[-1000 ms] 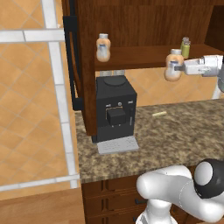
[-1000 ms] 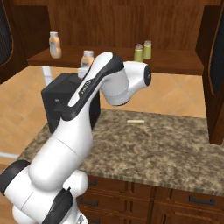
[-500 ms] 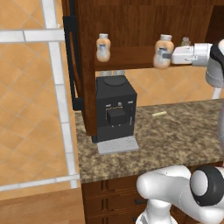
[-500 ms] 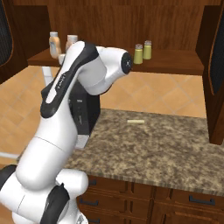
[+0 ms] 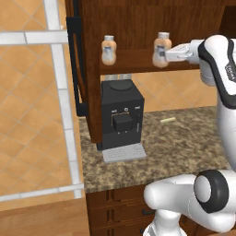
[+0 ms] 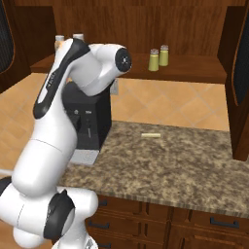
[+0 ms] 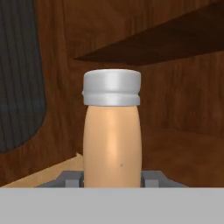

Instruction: Put the shaker and condiment bottle from the counter next to their counterparts in the cabinet.

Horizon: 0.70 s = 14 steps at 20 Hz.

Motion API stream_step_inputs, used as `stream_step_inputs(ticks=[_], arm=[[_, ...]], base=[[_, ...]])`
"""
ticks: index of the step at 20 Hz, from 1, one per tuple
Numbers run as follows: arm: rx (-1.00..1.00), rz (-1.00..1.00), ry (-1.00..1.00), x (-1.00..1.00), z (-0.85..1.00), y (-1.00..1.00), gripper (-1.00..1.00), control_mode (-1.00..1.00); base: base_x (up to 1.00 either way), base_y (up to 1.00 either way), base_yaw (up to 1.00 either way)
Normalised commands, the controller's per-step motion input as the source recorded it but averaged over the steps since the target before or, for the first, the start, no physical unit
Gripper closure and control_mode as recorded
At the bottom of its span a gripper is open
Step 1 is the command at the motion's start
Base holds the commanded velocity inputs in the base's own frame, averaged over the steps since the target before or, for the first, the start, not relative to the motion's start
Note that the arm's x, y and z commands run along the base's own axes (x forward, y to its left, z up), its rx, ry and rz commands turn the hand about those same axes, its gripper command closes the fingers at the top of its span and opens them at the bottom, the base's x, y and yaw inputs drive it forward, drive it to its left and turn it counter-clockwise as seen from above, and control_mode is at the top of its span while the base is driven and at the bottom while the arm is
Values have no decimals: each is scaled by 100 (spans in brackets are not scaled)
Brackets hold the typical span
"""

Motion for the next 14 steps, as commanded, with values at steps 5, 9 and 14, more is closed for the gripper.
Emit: stream_step_inputs(ticks=[5, 9, 14], arm=[[-5, -10, 0, 50, 1, 20, 100, -100], [0, -2, -6, 27, 0, 5, 100, -100], [0, 0, -5, 33, 0, 12, 100, -100]], base=[[0, 0, 0], [0, 0, 0], [0, 0, 0]])
